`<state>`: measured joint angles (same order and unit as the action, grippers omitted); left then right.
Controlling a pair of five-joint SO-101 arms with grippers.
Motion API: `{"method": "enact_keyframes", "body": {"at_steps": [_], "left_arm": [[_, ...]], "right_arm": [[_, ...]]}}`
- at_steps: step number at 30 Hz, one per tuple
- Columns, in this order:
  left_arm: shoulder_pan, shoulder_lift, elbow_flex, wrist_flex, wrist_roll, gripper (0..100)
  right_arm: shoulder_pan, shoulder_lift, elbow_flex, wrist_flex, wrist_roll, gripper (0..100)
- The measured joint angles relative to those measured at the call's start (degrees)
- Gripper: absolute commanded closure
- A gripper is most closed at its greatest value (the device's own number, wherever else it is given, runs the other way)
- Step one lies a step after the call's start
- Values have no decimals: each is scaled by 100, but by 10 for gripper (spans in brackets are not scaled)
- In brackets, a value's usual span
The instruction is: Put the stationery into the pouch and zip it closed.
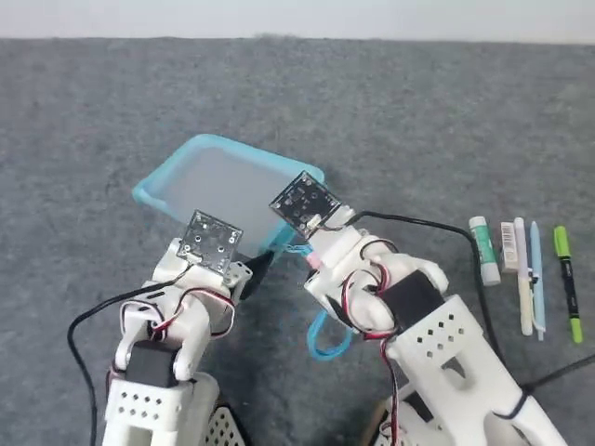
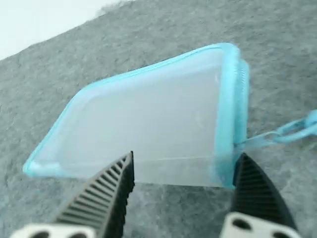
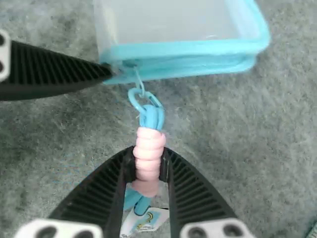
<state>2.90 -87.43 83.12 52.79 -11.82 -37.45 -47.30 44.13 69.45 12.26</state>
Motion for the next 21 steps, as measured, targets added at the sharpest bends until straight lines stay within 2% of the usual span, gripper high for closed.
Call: {"method": "enact_keyframes", "body": {"at_steps": [14, 21], "left_arm": [[-624, 0, 18, -105, -70, 698], [-651, 0, 18, -176, -97, 697]], "right_arm": [[800, -9, 290, -18, 396, 992], [809, -9, 290, -26, 396, 992]]}}
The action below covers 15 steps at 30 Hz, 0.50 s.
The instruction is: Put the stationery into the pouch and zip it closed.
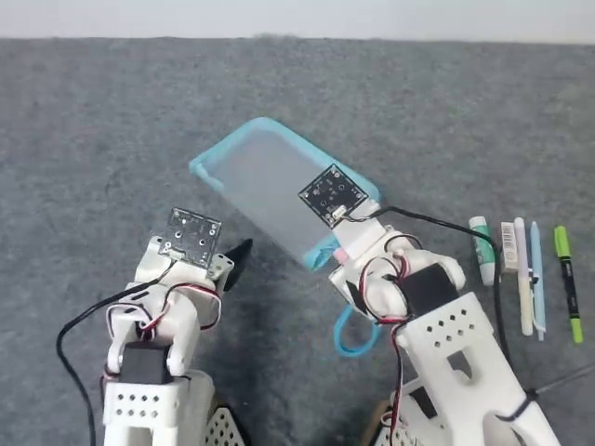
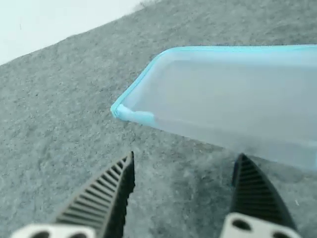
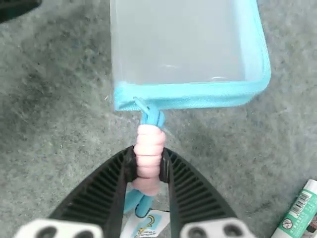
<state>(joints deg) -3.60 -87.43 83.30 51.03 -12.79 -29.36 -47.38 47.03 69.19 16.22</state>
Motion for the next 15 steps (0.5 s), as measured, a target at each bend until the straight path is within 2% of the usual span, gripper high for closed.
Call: {"method": "enact_keyframes", "body": {"at_steps": [2, 5, 9, 15], "left_arm": [[273, 0, 0, 70, 0, 696], [835, 0, -176, 607, 0, 695], [1363, 0, -334, 976, 18, 695], [1477, 0, -334, 993, 35, 695]], "right_arm": [[9, 0, -44, 0, 0, 992], [-35, 9, -273, 62, 0, 992], [-659, 9, -774, 396, -35, 992], [-949, 0, -1029, 510, -97, 992]]}}
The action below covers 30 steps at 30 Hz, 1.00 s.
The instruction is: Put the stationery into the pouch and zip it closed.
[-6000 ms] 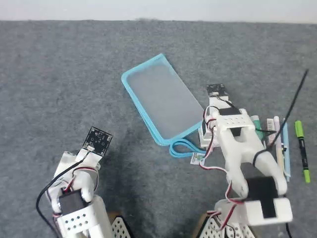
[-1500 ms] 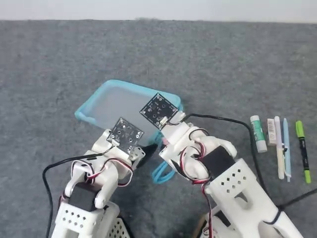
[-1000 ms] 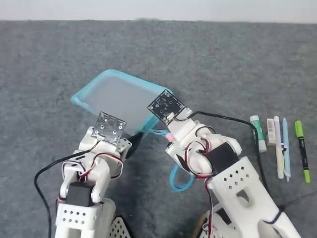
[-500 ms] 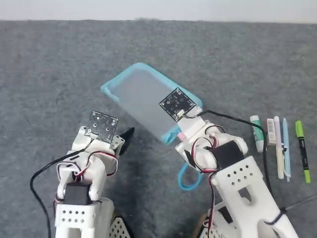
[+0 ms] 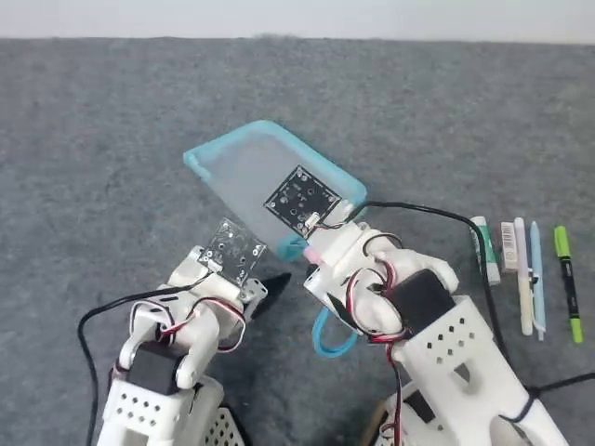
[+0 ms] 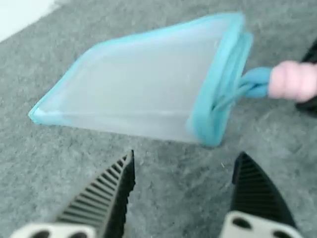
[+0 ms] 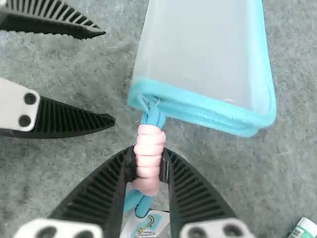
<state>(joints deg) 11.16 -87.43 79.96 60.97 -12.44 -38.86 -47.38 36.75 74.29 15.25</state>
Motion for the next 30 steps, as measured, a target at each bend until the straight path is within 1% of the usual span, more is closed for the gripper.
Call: {"method": "enact_keyframes", "body": {"at_steps": [5, 7, 11, 15, 21, 23, 26, 30], "left_arm": [[0, 0, 0, 0, 0, 695], [-141, 0, 0, -18, 9, 695], [-501, 18, 18, -404, 44, 695], [-659, 18, 211, -774, 44, 697], [-695, 18, 211, -844, 53, 698], [-844, 18, 211, -844, 53, 698], [-1196, -26, 325, -1073, 88, 698], [-1415, -26, 413, -1319, 70, 698]], "right_arm": [[-44, 0, 0, 0, 0, 992], [-88, 0, 0, 0, 0, 992], [-334, 0, 0, 0, 0, 992], [-404, 0, 0, 0, 0, 992], [-413, 0, 0, 105, 0, 992], [-273, 0, 9, 158, 9, 992], [18, -18, 149, 141, 18, 992], [149, -299, 422, 149, 237, 992]]}}
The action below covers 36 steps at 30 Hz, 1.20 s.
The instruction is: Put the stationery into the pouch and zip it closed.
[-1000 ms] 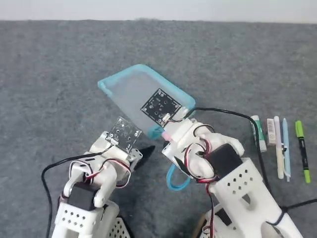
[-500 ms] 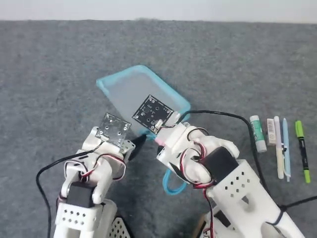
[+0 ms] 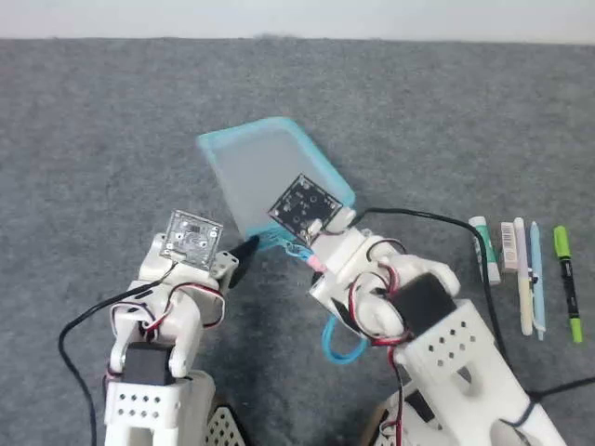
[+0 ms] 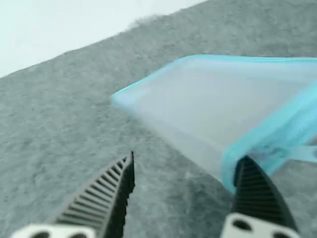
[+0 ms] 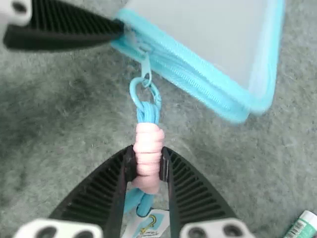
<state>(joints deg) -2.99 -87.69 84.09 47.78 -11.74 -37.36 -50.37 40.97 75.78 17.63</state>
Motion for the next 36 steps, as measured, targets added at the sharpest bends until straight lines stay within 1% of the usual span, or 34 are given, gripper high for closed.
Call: {"method": "enact_keyframes", "body": {"at_steps": [11, 15, 19, 23, 28, 32, 36], "left_arm": [[-132, 44, 9, -9, -35, 698], [149, 44, 9, 0, -44, 698], [466, 44, 9, 0, -9, 698], [501, 44, 9, 0, 44, 698], [519, 44, 237, -9, 79, 699], [527, 26, 527, -255, 88, 701], [527, 9, 527, -352, 105, 746]], "right_arm": [[35, -246, 176, 18, 79, 992], [-123, -246, 176, -62, -35, 992], [-510, -246, 176, -62, -70, 992], [-914, -246, 176, -62, -70, 992], [-1213, -246, 132, -26, -70, 992], [-1310, -659, 123, 88, -79, 992], [-1310, -932, 123, 229, -79, 992]]}}
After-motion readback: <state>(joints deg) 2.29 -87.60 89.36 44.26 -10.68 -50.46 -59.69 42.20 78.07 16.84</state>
